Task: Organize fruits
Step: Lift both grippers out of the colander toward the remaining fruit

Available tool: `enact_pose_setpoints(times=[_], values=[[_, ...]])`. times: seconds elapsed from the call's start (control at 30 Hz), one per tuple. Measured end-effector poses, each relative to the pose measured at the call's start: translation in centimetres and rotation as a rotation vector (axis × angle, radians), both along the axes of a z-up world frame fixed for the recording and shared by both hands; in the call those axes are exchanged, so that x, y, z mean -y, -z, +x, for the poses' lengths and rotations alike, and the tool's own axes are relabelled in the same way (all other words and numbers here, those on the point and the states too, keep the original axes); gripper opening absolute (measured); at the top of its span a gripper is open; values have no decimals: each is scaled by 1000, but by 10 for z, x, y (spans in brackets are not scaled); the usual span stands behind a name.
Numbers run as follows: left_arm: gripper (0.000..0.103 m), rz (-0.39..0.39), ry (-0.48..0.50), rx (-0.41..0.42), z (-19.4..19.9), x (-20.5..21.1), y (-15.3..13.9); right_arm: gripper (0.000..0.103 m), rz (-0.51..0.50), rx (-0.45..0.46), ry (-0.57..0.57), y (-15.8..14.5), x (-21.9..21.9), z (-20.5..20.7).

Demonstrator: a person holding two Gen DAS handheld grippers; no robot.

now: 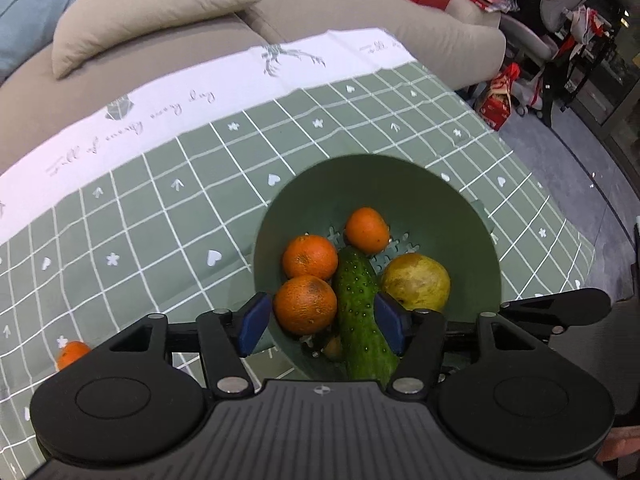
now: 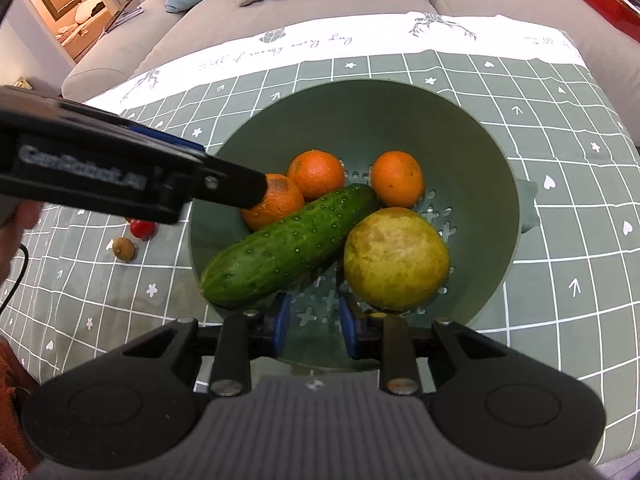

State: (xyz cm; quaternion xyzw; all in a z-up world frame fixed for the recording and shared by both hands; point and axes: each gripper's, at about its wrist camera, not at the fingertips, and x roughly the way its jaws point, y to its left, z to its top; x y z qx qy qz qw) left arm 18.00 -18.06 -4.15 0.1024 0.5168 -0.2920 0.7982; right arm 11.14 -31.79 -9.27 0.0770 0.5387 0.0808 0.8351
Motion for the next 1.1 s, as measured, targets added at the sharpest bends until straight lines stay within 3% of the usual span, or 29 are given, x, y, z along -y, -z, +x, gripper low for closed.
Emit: enact_pose_setpoints(times=[0.2, 0.3, 0.47, 0.5, 0.57, 0.67, 0.93, 1.1], values=[[70, -9, -31, 59, -11, -15, -21, 25, -19, 27, 7, -12, -2, -5], [70, 4, -34, 111, -20, -24, -31, 34, -31, 51, 14, -23, -5, -12], [70, 7, -34, 195, -42, -43, -46, 35, -41, 106, 49, -42, -11, -28], [70, 10, -37, 207, -46, -47, -48, 37, -35, 116, 59, -45, -12, -32], [70, 17, -44, 234, -54, -56, -50, 55, -18, 141, 77, -52, -18, -40], [70, 22, -61, 265, -66, -73, -52, 56, -4, 173, 87, -57, -28, -50], [69, 3, -154, 274, -90, -122, -43, 58, 31, 209, 62, -56, -72, -70], [67, 5, -215, 247, -96, -147, -29, 58, -2, 244, -47, -53, -105, -75]])
